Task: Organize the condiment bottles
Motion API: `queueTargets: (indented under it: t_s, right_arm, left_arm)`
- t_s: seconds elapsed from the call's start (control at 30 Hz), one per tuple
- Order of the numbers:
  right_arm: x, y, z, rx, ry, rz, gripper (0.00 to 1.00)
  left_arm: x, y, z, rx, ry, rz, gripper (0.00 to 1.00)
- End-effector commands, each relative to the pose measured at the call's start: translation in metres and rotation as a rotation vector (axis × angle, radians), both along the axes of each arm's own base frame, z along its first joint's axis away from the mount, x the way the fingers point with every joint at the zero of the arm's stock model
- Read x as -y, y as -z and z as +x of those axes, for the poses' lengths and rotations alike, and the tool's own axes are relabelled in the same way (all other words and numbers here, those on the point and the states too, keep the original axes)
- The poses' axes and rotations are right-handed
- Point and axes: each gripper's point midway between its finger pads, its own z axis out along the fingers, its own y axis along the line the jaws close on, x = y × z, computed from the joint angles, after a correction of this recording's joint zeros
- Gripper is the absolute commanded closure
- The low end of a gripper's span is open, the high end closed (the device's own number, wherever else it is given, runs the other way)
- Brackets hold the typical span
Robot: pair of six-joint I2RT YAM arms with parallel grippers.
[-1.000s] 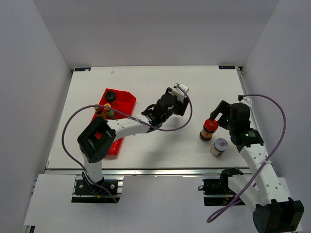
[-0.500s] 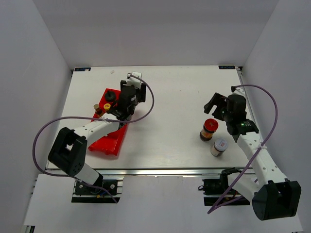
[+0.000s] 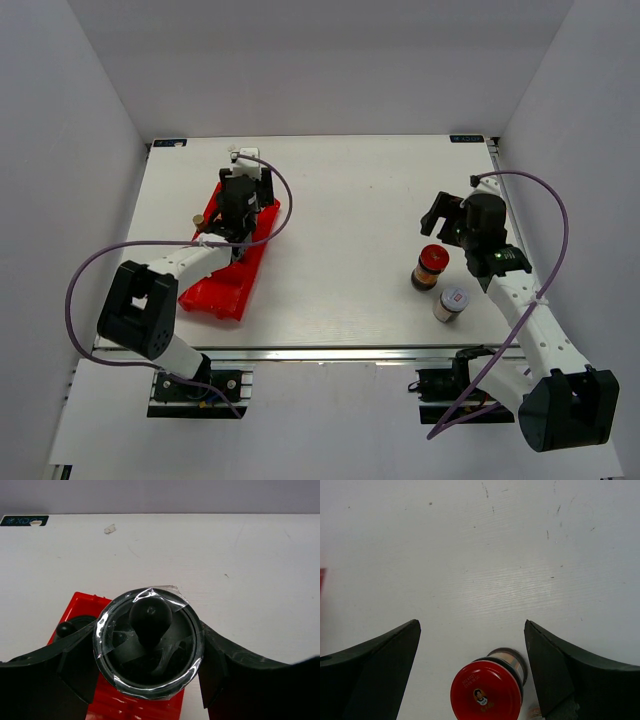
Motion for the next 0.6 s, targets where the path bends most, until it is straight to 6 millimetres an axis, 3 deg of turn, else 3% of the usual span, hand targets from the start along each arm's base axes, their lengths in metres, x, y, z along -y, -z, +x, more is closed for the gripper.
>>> queueTargets:
  t_s: [0.0,0.27,0.57]
  right_arm:
    - [0.001,-0.024,0.009,0.073,-0.015,-0.023,0.11]
    - [0.009,-0.023,0.009,0.074,0.018,-0.052,0.11]
    - [0.010,-0.020,0.010,0.077,0.020,-0.060,0.11]
  left_arm:
    - [-0.005,-0.025,0.016,0.115,-0.009,-0.079,0.37]
    - [-0.003,0.000,0.036,0.083,-0.009,-0.077,0.36]
    - [-0.007,0.012,0.035,0.090,-0.031,-0.075,0.34]
